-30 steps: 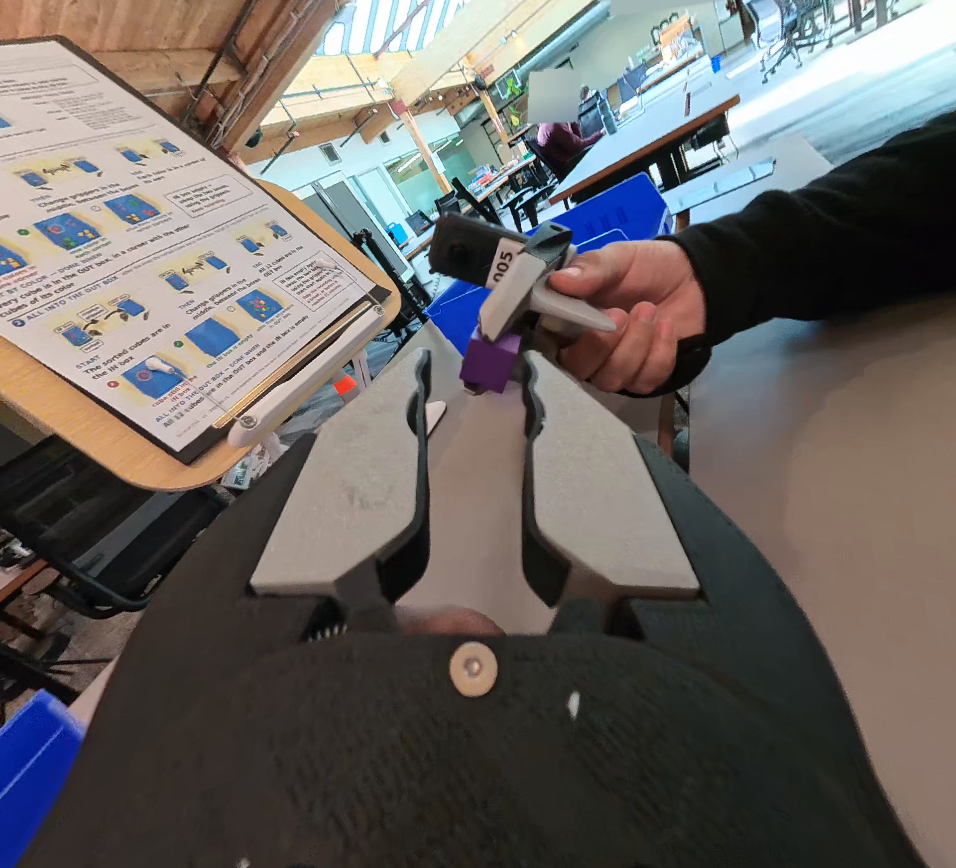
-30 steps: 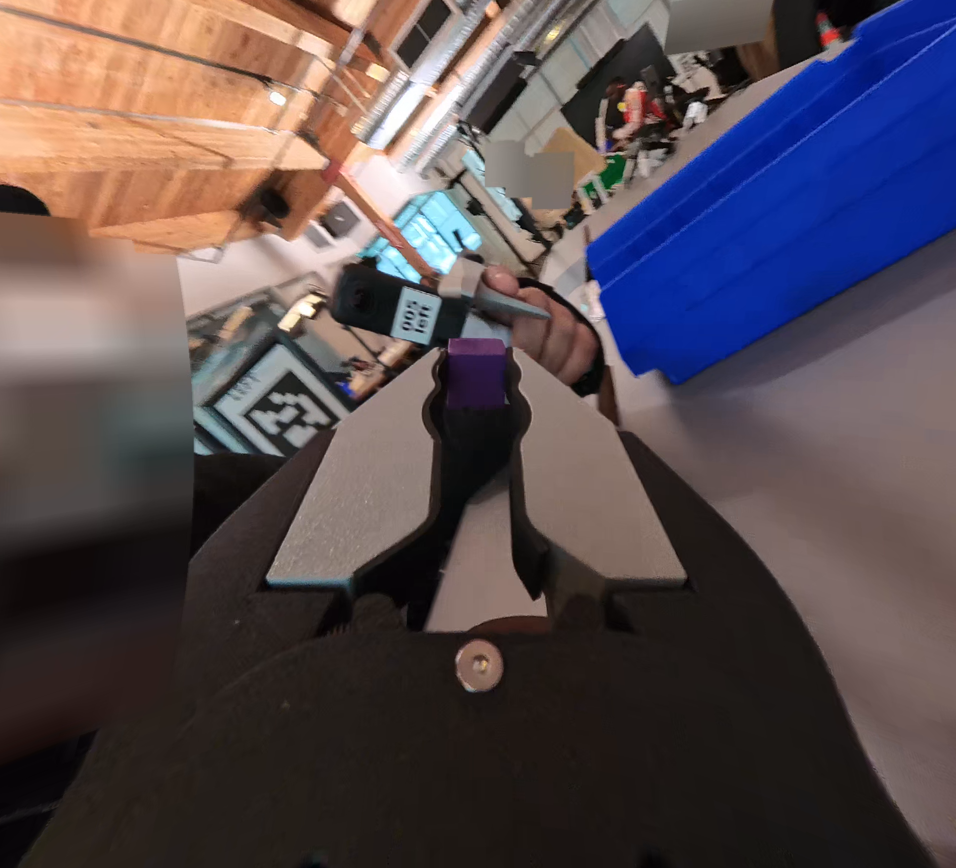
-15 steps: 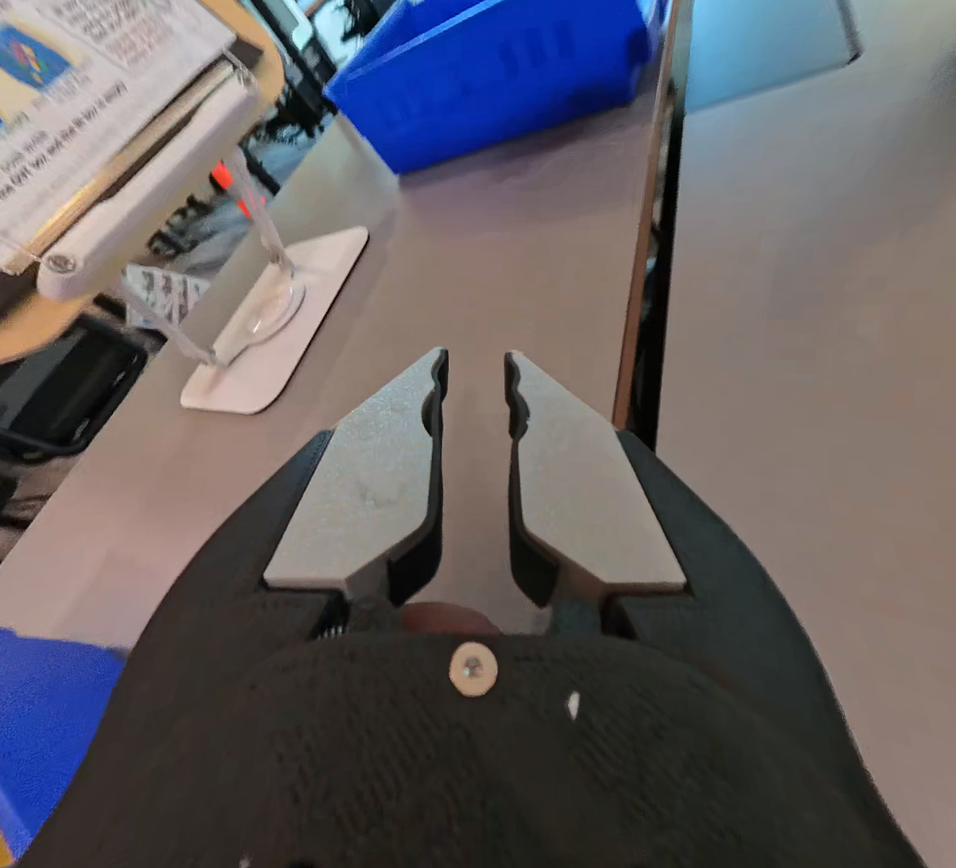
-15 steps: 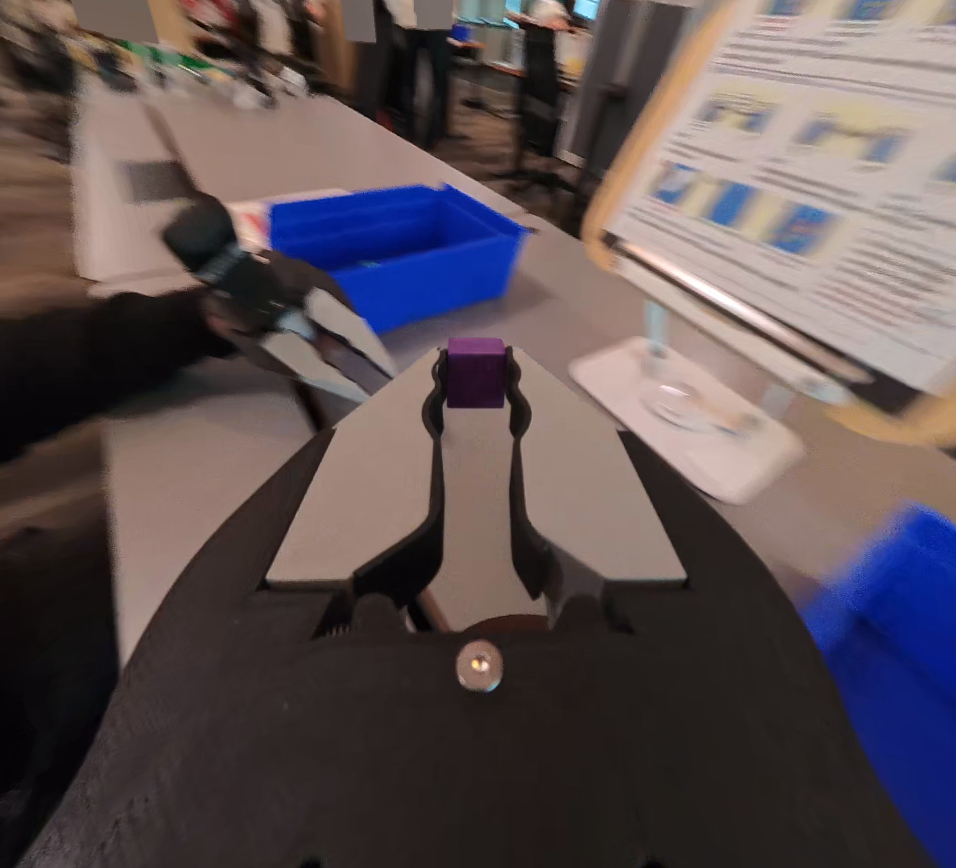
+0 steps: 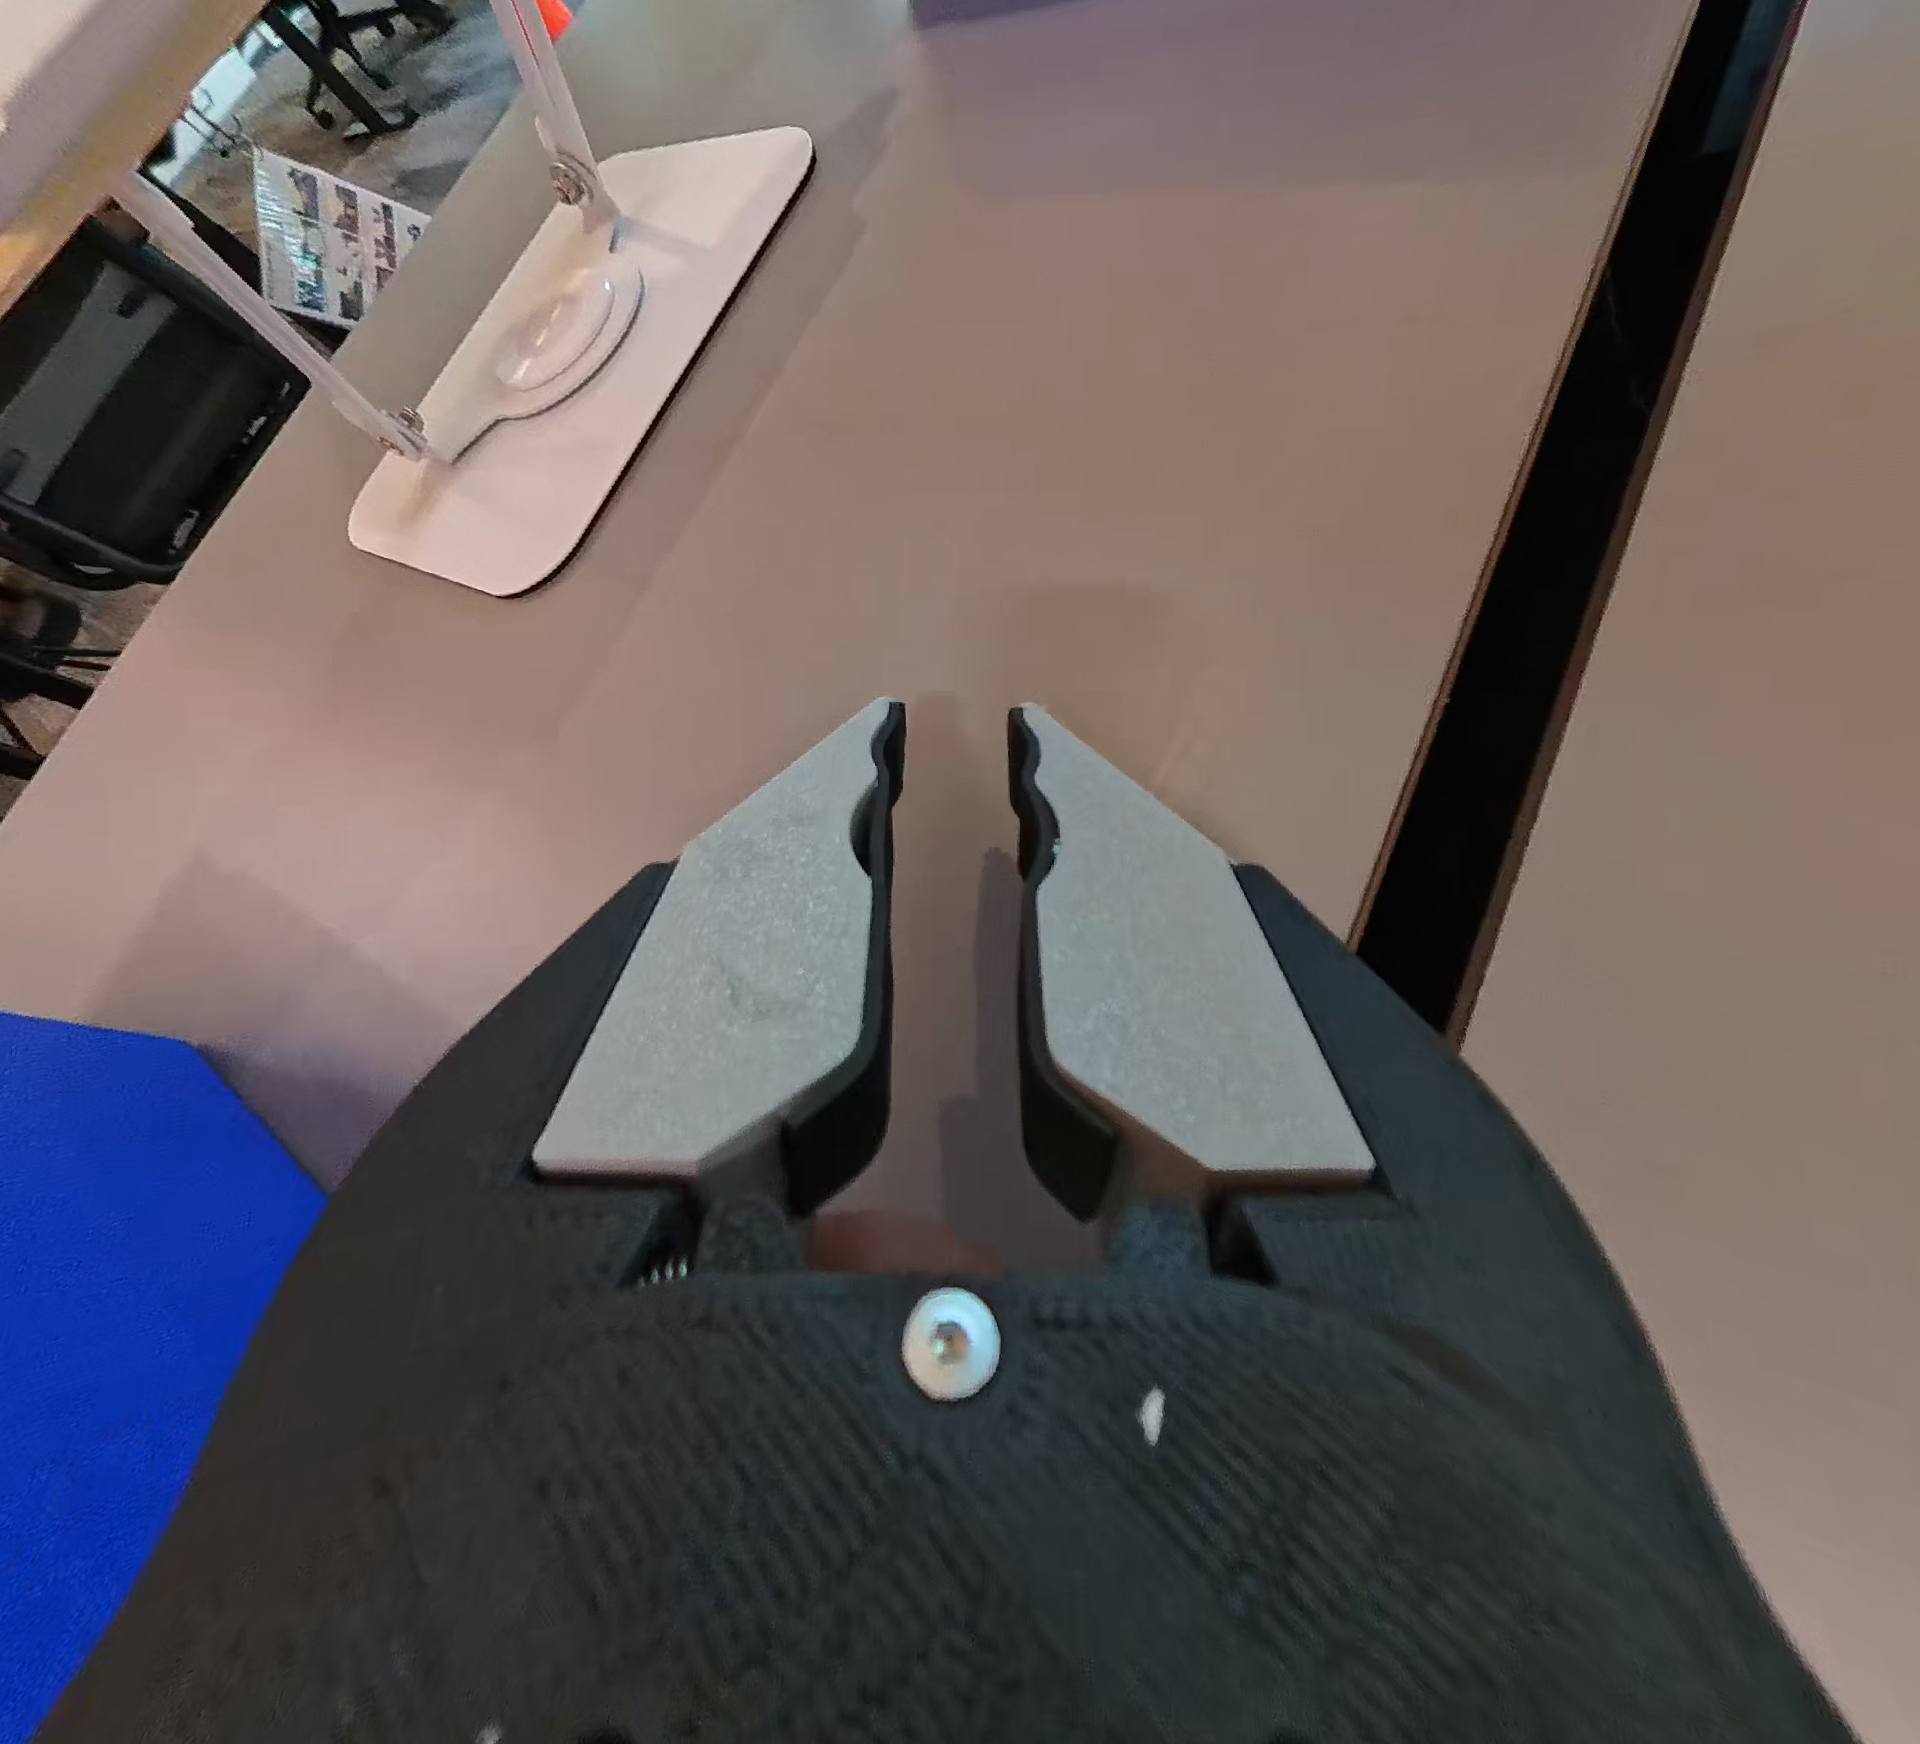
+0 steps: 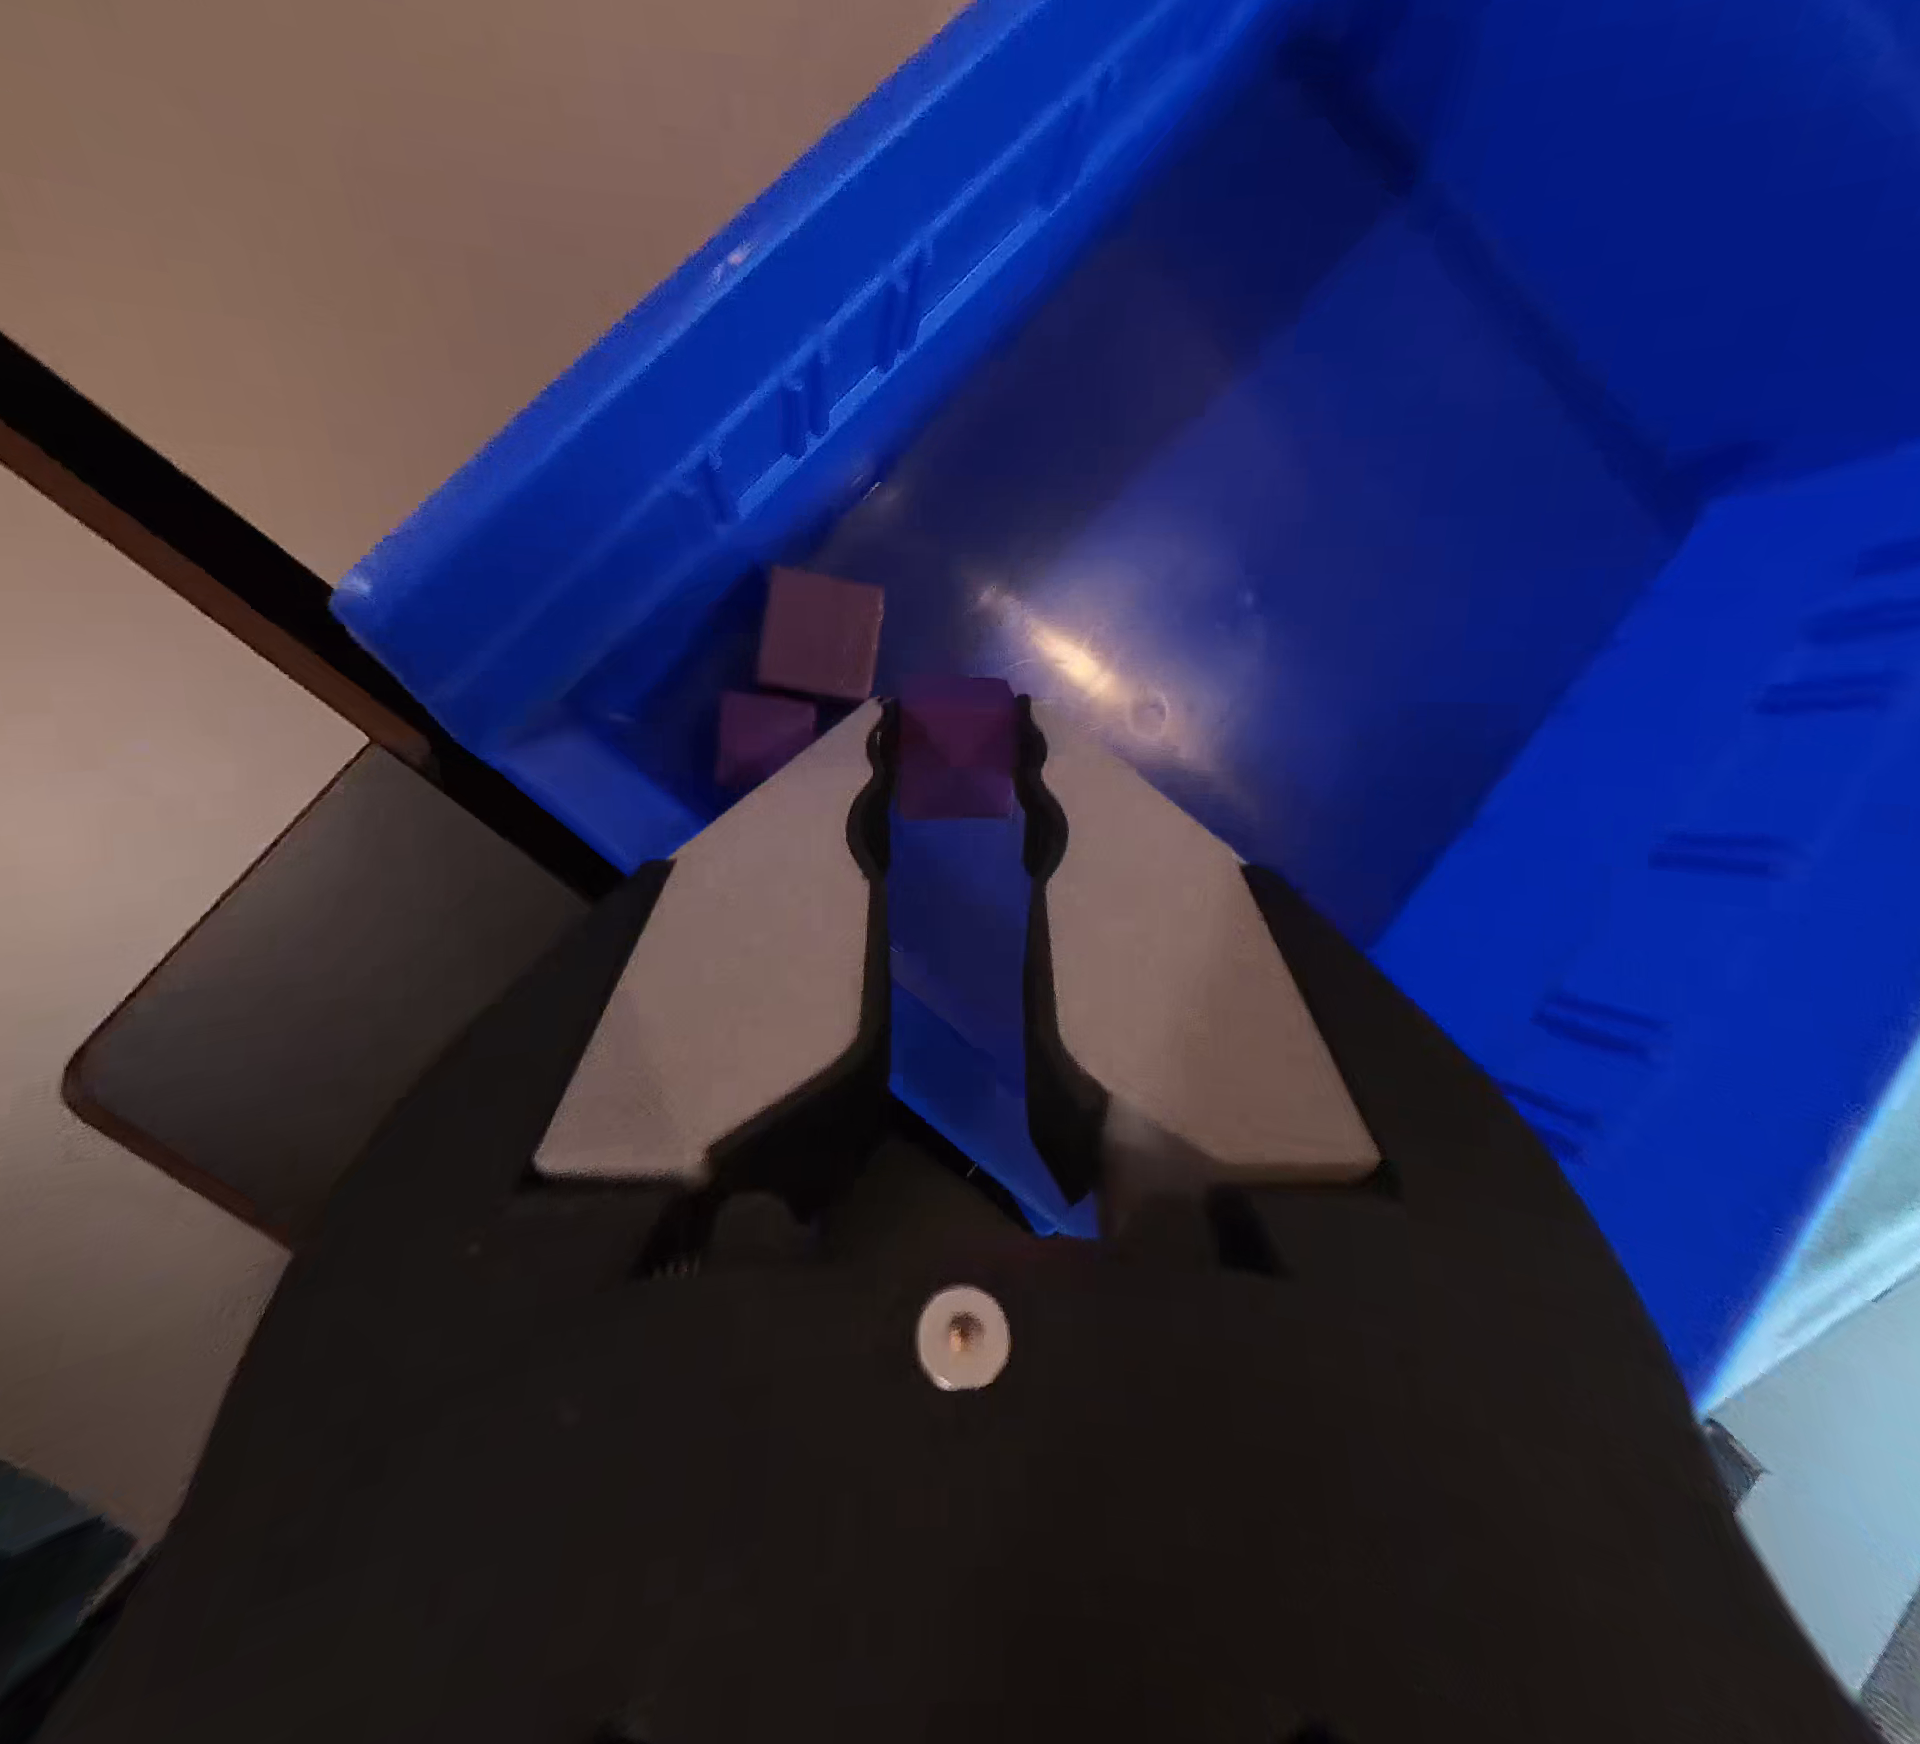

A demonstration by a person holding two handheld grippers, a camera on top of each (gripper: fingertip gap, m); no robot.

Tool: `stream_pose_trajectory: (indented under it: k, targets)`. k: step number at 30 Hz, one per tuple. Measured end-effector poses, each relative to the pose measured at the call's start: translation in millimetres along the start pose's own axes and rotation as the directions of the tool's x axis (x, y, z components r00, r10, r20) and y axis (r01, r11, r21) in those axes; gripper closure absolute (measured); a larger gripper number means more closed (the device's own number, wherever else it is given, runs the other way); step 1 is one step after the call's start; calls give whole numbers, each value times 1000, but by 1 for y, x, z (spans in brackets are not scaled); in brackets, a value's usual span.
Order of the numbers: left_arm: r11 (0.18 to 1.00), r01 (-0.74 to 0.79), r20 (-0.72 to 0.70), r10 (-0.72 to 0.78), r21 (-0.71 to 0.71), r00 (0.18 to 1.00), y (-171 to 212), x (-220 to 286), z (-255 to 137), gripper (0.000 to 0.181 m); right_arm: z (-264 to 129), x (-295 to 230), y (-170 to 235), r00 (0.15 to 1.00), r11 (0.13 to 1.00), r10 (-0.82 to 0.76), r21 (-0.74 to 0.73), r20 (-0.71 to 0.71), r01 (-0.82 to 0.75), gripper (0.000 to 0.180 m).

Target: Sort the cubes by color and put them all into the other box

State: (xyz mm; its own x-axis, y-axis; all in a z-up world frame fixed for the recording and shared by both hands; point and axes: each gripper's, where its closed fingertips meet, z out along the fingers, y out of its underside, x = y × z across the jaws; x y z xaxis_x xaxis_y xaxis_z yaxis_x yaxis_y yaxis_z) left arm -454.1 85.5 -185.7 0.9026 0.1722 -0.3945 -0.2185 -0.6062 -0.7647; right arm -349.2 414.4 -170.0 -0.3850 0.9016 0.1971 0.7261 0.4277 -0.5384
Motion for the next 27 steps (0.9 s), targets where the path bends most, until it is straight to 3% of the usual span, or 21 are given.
stream_pose_trajectory:
  k: [5, 11, 21, 27]
  targets:
    - [1000, -5, 3, 5, -18, 1000, 3, 0, 2, 163, 19, -6, 10, 997, 991, -37, -125, 66, 45, 160]
    - [1000, -1, -9, 1, -22, 1000, 5, 1, 2, 163, 19, -20, 6, 980, 992, 3, -122, 201, 22, 160]
    - [1000, 3, -38, -3, -16, 999, 3, 7, 0, 163, 14, -21, 8, 977, 989, 7, -146, 213, 25, 156]
    - [1000, 4, -38, -5, -29, 999, 7, 7, 1, 163, 2, 6, 5, 991, 994, 55, -105, 119, -43, 179]
